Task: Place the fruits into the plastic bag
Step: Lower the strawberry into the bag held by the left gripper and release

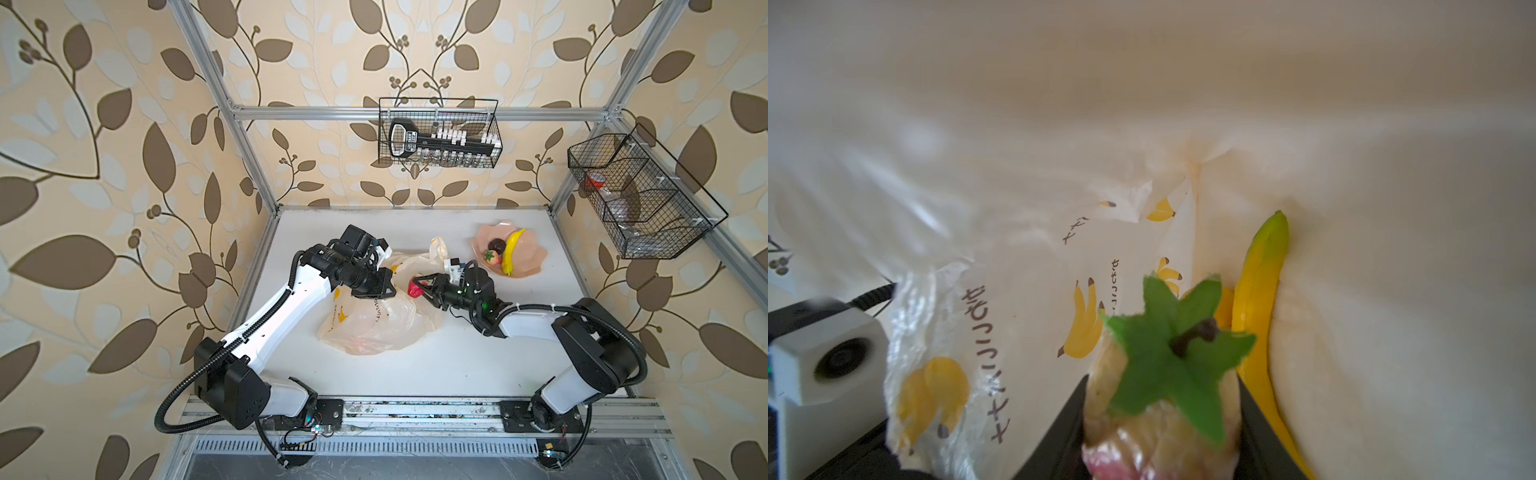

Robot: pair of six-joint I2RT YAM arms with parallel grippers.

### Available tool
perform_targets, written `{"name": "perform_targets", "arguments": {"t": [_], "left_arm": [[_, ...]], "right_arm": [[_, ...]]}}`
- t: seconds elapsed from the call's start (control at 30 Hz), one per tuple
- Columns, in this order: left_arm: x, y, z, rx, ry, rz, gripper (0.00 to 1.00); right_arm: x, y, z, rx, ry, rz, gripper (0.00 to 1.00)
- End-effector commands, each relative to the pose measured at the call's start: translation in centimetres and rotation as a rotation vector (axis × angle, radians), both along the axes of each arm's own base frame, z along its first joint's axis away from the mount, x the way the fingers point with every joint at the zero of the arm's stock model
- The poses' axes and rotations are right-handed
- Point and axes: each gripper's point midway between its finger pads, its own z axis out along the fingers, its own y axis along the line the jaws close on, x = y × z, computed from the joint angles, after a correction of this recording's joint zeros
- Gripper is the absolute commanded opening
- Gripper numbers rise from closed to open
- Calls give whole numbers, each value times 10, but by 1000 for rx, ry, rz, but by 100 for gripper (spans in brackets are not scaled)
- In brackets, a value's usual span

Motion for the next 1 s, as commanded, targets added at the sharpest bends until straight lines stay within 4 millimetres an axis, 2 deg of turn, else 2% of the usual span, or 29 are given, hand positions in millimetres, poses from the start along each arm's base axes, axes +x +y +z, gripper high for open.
{"name": "perform_targets", "arguments": {"t": [0.0,0.2,0.33,0.53,0.8,0.97], "left_arm": [[3,-7,13,-33,-25,-11,0],[4,-6,13,-26,-31,-8,0],[6,-8,13,-31,-30,-9,0],[6,-9,13,-33,-30,-12,0],[6,-9,13,-34,-32,-13,0],[5,-8,13,-33,-33,-12,0]], "right_arm": [[-2,27,15,67,-9,45,24],[-18,55,12,64,15,102,24],[-29,74,0,24,40,160,24],[-28,97,-6,27,65,208,25],[-35,128,-22,-32,127,298,32],[-40,128,-36,-84,184,316,44]]}}
